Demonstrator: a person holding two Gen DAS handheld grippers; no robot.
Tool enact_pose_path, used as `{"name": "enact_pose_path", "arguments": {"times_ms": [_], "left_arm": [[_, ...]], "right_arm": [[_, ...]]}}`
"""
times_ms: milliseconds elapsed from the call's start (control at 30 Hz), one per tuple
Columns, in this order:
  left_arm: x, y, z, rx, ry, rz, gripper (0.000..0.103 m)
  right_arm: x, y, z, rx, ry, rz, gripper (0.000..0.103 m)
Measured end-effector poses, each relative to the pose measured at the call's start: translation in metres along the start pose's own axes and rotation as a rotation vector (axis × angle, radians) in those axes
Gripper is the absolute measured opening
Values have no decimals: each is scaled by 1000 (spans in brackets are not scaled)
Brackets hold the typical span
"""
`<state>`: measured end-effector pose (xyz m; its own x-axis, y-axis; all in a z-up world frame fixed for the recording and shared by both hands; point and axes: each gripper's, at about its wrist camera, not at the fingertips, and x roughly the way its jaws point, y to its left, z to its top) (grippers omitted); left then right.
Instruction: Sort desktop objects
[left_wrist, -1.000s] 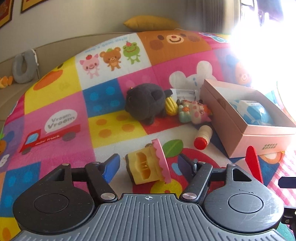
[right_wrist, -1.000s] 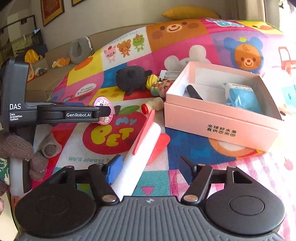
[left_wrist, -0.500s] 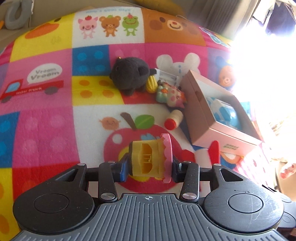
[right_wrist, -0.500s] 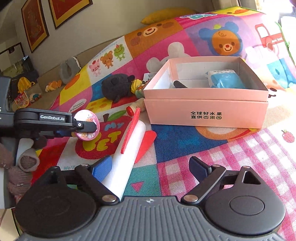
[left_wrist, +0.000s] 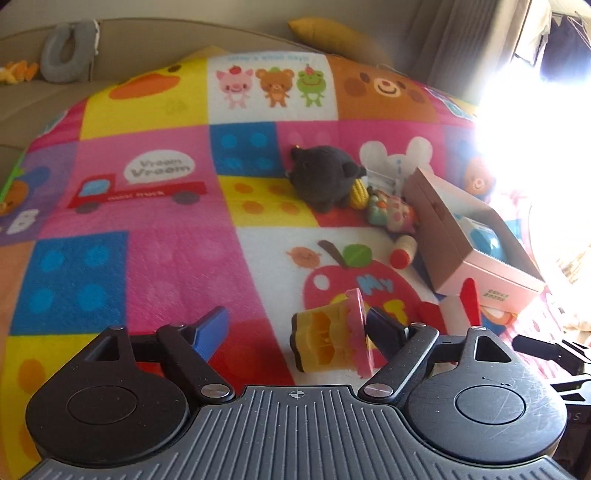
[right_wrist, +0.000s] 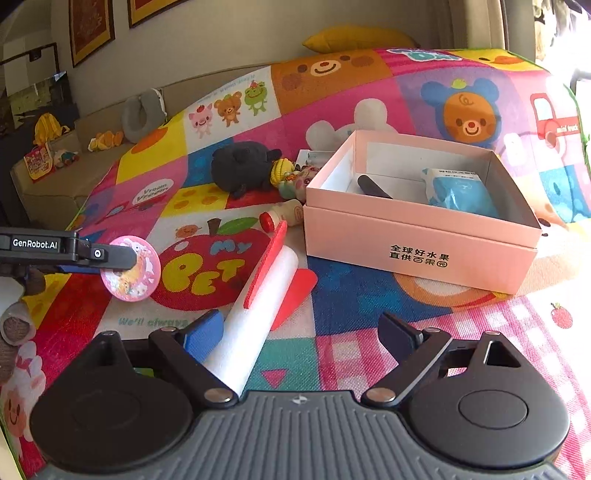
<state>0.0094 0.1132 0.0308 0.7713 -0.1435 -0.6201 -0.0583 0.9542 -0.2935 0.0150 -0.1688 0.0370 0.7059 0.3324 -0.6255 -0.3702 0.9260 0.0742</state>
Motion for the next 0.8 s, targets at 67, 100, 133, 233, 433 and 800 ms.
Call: {"name": "enact_pose_path", "arguments": {"times_ms": [67, 100, 133, 233, 433, 800], "left_arm": [[-5, 3, 1, 31, -38, 49, 95], [-7, 5, 1, 50, -56, 71, 95], [-10, 6, 1, 64, -68, 90, 95], [-18, 12, 0, 94, -92, 133, 95], [-32, 9, -11, 186, -116, 49, 97], [-1, -42, -45, 314, -91, 56, 102]], "right_arm": [[1, 4, 1, -17, 2, -5, 91], [1, 5, 1, -22, 4, -7, 91], [1, 7, 2, -26, 7, -6, 91], [2, 10, 1, -40, 13, -10, 91], [3, 10, 1, -44, 17, -12, 91], [15, 49, 57, -259, -33, -64, 55]]}}
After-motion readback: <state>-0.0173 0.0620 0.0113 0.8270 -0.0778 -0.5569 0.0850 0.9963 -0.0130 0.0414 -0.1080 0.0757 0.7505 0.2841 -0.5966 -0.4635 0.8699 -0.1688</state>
